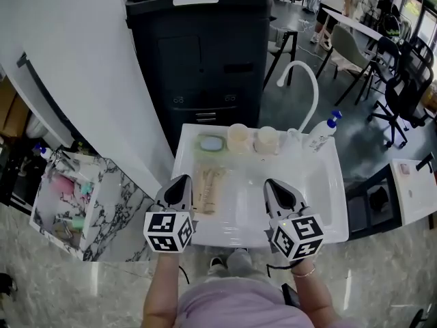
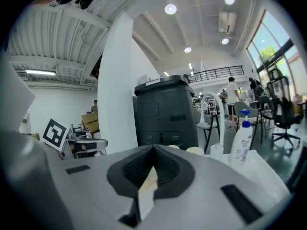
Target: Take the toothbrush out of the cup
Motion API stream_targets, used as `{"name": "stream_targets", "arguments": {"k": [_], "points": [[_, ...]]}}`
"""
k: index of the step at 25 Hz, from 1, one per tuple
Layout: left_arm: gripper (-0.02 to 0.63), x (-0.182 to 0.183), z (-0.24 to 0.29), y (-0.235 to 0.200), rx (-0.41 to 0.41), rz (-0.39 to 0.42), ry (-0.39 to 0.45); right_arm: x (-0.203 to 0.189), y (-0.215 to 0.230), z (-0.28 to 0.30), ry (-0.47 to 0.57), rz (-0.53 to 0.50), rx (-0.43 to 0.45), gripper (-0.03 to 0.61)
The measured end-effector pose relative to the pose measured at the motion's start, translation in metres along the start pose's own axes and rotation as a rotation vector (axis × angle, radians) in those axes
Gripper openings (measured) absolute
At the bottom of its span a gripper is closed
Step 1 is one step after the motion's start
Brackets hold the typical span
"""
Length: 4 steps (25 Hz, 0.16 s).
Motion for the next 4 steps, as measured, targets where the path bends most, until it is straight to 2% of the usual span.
{"name": "stream_targets", "arguments": {"k": [4], "points": [[0.002,0.0000,-0.0012,-0.0020,0.004,-0.004,0.006,-0.0007,0.0003,0.0015,-0.005,0.003,0.004,0.003]]}}
Point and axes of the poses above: the fingertips, and each gripper's own axes: z forward along the fingers, y to its right, x out of its top, the point moved 7 cm from there along -z, backward along the fingers, and after that the axes turned 7 degrees about z, right-handed, at the moved point
